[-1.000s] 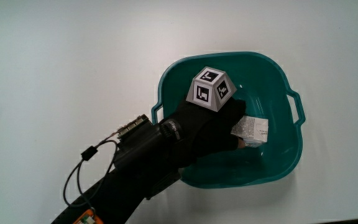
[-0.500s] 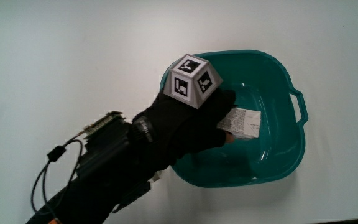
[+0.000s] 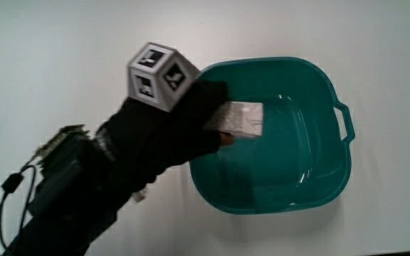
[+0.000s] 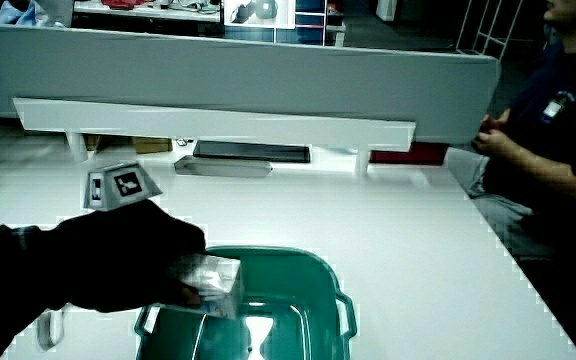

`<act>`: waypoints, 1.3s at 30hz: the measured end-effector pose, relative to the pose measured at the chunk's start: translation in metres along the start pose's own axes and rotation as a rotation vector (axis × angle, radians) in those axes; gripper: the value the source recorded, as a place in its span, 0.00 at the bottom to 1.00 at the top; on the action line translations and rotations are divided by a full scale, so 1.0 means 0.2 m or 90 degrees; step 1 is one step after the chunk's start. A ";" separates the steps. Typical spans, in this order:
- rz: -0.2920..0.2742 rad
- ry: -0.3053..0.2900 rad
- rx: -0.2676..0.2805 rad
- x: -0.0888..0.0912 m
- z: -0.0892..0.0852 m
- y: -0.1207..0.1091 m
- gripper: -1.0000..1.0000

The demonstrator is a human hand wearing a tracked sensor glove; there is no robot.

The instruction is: Pick milk from plate

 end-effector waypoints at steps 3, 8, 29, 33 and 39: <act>0.004 -0.006 -0.002 -0.01 -0.01 0.01 0.50; -0.001 -0.012 0.004 -0.02 -0.03 0.03 0.50; -0.033 -0.023 0.076 0.01 0.02 -0.01 0.74; -0.035 -0.022 0.087 0.01 0.02 -0.02 0.79; -0.048 -0.024 0.096 0.01 0.02 -0.03 0.86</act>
